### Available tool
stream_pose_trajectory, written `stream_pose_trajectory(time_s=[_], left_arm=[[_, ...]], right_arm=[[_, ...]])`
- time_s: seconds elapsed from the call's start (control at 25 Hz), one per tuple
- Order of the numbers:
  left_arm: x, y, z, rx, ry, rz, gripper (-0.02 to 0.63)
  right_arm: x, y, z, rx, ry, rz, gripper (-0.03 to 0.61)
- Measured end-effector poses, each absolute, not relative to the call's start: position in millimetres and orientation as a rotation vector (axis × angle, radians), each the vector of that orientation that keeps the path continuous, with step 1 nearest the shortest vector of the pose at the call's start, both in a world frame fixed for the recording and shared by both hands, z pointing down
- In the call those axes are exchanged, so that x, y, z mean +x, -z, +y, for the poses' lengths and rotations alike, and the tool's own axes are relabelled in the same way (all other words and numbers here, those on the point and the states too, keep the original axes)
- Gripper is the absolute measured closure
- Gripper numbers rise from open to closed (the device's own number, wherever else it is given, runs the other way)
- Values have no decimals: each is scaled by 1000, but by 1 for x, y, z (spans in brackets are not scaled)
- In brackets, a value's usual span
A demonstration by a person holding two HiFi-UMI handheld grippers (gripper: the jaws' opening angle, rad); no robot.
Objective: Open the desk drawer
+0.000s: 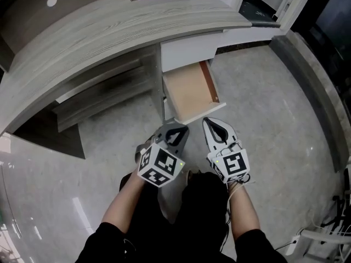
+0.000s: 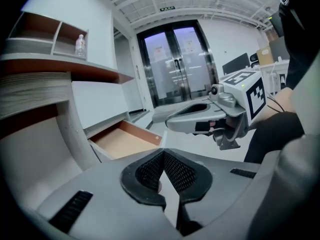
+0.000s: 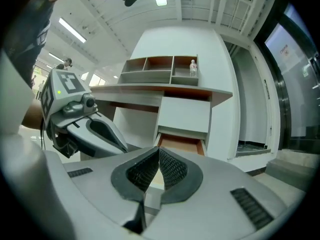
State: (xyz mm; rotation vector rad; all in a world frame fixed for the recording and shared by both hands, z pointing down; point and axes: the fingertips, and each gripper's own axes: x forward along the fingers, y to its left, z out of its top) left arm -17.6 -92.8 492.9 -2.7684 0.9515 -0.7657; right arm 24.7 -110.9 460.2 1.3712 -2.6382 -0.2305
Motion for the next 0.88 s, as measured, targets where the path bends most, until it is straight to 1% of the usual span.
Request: stream_pose_trajectory(time_s=[0.2,0.44,0.72,0.88], left_arm=[[-34,-462,-84,-2783,512,1149,609],[-54,-426,-77,-2722,227,1328,609],[-64,-432,-74,-2740,151,1371,609],[-62,-434,-73,-2739,144,1365,609]], right_arm=[[22,-426,-91,1468,260,-2604,572],[7,-413,-71,1511,292,-2600,572],[3,-418,-65,1516,294,-2575,572],[3,-416,-60,1505,372,-2551,572]])
